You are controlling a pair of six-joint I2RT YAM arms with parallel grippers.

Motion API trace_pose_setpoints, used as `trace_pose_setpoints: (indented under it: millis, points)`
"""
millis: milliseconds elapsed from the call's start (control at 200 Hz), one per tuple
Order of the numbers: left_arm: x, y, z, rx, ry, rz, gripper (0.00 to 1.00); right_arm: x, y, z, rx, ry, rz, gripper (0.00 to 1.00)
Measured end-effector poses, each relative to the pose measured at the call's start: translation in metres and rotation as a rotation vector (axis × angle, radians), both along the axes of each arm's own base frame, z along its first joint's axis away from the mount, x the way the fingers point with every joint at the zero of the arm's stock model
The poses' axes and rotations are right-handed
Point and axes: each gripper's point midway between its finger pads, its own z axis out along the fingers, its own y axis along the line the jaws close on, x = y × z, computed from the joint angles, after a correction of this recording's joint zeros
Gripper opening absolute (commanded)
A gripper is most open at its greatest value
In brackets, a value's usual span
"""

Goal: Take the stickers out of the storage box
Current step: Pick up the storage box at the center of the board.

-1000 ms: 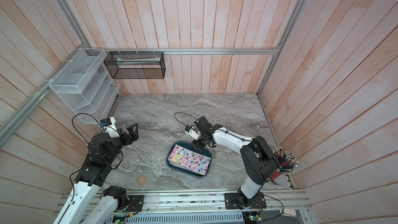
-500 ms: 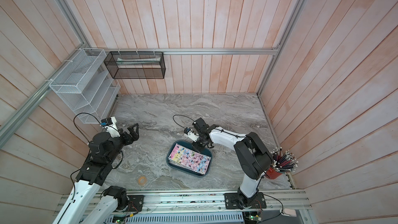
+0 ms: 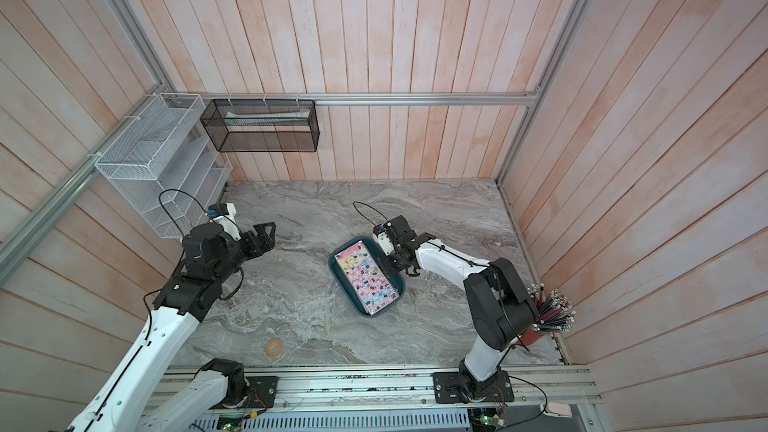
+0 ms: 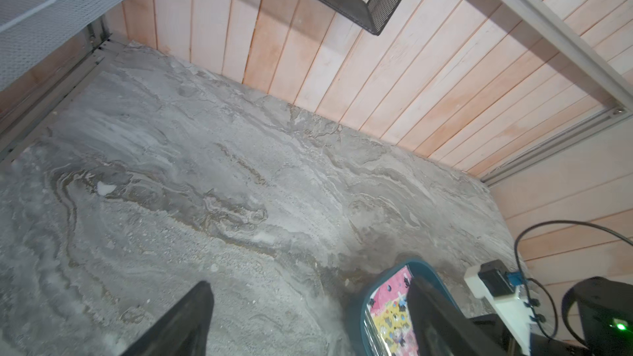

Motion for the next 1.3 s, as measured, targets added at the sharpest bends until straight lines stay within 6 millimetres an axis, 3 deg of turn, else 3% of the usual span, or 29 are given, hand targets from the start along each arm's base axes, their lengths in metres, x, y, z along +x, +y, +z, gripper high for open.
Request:
trace_pose_setpoints:
  millis: [95, 195, 420, 585, 785, 950, 1125, 1300]
  points:
    - [0.017, -0.026, 0.008, -0.012, 0.021, -0.064, 0.78, 0.017, -0.019, 0.012, 0.031, -0.023, -0.128, 0.0]
    - [0.035, -0.071, 0.007, -0.006, 0.067, -0.161, 0.74, 0.031, -0.035, 0.023, 0.067, -0.044, -0.249, 0.0]
    - [0.068, -0.173, -0.017, 0.03, 0.18, -0.354, 0.61, 0.053, -0.076, 0.027, 0.118, -0.044, -0.47, 0.0]
    - [0.082, -0.239, -0.037, 0.051, 0.237, -0.457, 0.49, 0.058, -0.104, 0.026, 0.142, -0.053, -0.573, 0.0]
    - [0.092, -0.305, -0.058, 0.076, 0.283, -0.558, 0.39, 0.053, -0.118, 0.014, 0.141, -0.029, -0.625, 0.0]
    - [0.093, -0.339, -0.077, 0.097, 0.32, -0.608, 0.3, 0.057, -0.122, 0.015, 0.157, -0.036, -0.646, 0.0]
    - [0.087, -0.351, -0.11, 0.146, 0.379, -0.62, 0.29, 0.062, -0.127, 0.017, 0.172, -0.05, -0.662, 0.0]
    - [0.084, -0.352, -0.138, 0.221, 0.419, -0.595, 0.41, 0.063, -0.126, 0.011, 0.177, -0.04, -0.659, 0.0]
